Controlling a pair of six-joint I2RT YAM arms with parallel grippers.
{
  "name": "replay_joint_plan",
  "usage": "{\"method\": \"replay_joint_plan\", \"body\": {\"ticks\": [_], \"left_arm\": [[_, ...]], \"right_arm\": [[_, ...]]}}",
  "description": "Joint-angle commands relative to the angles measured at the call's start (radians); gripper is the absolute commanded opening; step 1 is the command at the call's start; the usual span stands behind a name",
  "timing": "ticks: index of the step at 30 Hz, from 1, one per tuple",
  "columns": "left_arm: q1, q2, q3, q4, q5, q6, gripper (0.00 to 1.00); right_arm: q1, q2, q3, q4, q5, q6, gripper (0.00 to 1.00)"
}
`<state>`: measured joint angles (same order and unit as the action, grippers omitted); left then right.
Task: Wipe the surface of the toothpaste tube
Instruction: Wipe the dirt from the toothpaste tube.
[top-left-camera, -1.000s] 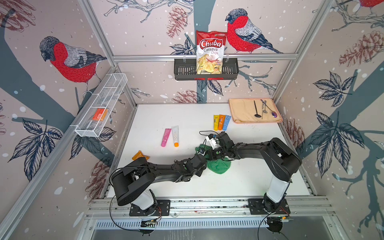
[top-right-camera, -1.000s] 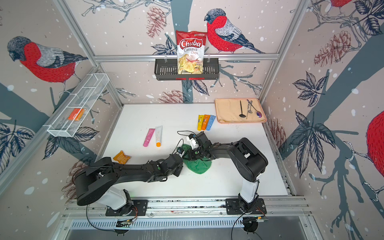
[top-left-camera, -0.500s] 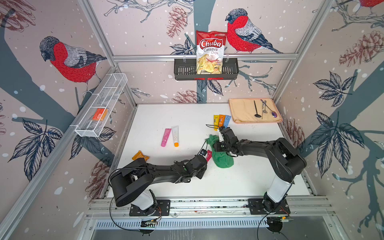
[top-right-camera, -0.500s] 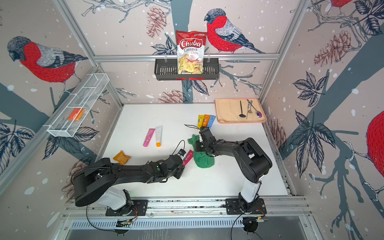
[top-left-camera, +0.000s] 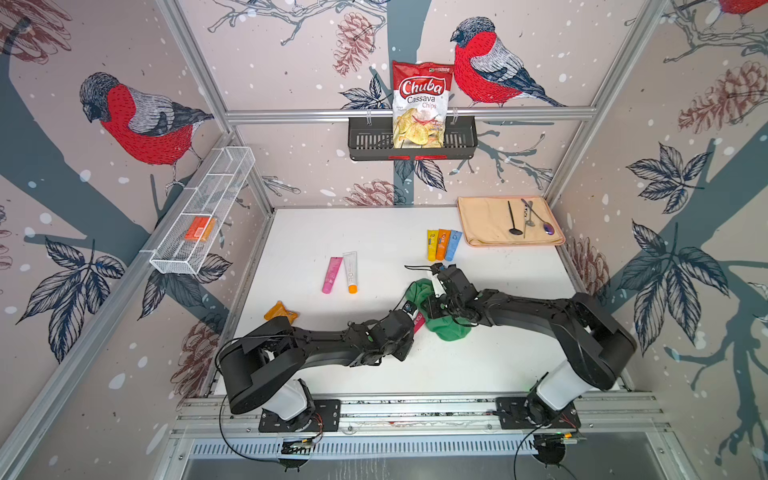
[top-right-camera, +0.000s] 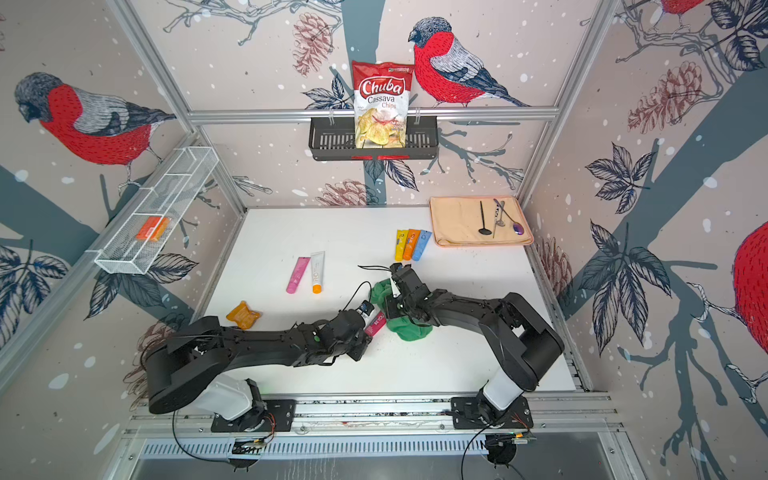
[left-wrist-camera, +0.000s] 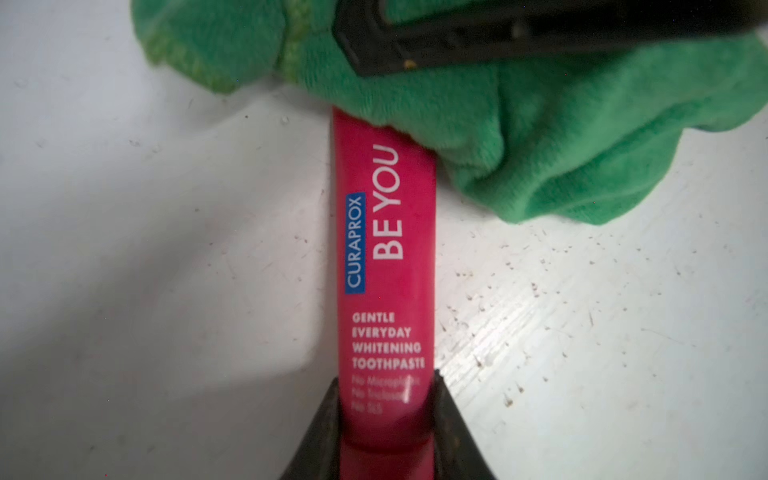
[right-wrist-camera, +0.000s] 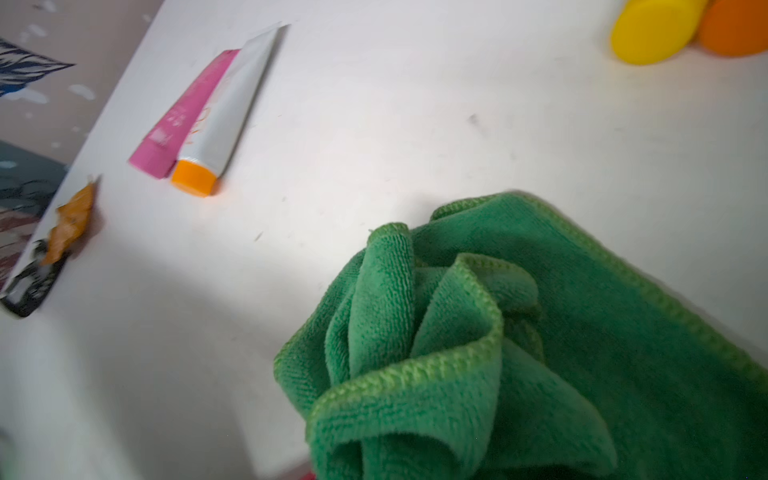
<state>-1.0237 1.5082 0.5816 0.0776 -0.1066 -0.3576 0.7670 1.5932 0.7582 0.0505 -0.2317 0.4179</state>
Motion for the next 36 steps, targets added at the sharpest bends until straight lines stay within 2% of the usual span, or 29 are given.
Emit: {"method": "replay_joint_plan", "body": {"ticks": [1,7,14,27,31,36], "left_arm": [[-0.001,0.002,0.0,-0.004,0.012,0.013,0.2],[-0.001,0.001,-0.002,-0.005,0.012,0.013,0.2],[-0.001,0.004,0.001,-0.005,0.014,0.016,0.2],[-0.001,0.003,0.001,-0.004,0.017,0.016,0.19],[-0.001,0.004,0.001,-0.004,0.019,0.017,0.19],[-0.001,0.004,0.002,-0.007,0.013,0.014,0.19]], "right_arm": [[0.009,-0.024,-0.027,0.021,-0.132,0.007,0.11],[0.009,0.02,-0.056,0.039,-0.116,0.009,0.12],[-0.004,0.155,0.008,-0.089,0.202,0.01,0.11],[-0.075,0.169,0.019,-0.151,0.441,0.023,0.1],[-0.054,0.144,0.02,-0.136,0.39,0.015,0.1],[0.028,0.063,0.005,-0.036,0.173,0.01,0.11]]}}
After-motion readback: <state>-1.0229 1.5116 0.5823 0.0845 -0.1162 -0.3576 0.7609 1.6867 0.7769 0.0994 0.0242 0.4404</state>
